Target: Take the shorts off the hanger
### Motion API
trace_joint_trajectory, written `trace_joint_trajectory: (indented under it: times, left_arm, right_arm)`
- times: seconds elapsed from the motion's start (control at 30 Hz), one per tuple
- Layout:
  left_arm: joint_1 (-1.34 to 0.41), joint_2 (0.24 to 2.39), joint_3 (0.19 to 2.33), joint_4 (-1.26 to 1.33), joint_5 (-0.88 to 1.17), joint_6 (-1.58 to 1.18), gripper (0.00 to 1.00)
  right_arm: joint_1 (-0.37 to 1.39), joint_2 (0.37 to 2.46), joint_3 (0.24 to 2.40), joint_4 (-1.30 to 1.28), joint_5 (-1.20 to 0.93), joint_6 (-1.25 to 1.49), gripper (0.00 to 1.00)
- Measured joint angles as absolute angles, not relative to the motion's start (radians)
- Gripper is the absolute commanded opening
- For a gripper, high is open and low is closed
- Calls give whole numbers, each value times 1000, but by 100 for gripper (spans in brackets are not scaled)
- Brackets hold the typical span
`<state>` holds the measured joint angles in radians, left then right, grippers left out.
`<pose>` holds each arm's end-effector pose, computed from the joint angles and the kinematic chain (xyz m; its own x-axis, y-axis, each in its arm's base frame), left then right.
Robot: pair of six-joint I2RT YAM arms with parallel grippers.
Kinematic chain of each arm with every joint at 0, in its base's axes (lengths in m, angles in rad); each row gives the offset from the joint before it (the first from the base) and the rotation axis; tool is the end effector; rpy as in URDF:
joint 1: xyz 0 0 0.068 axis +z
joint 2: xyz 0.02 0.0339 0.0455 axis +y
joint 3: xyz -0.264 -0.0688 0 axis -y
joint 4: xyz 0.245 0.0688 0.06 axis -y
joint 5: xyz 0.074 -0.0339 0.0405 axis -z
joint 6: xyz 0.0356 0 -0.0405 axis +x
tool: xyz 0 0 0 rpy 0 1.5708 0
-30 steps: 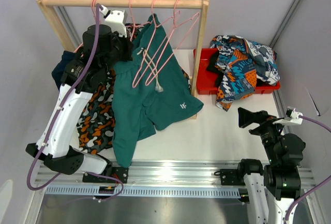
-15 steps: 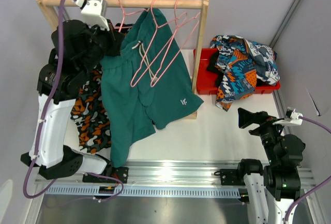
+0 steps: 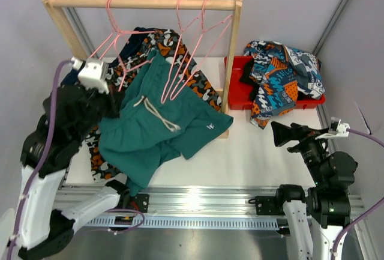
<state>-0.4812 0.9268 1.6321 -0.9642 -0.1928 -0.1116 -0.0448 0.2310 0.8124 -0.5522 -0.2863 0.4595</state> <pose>0.1046 -0.0469 0.5012 -0.2578 0.0113 -0.9661 0.2630 0.9630 -0.0589 0.0433 0.0081 0.3618 -0.0799 0.4295 -0.8995 -0.2272 0.8708 0.4359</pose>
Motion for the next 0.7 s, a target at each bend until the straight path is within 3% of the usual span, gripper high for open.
trace_joint_trajectory:
  times: [0.2,0.47,0.7]
  left_arm:
    - [-479,727,1478,-1015,-116,-115,0]
    - [-485,644,1236,-1002,325,-124,0]
    - [-492,688,1296,-993,548,-141,0]
  right_arm:
    - [-45,303,889,-490,-387,464,100]
    - [-43,366,927,-391,-628,505,99]
    - [-43,443,953,-399,-719,492,99]
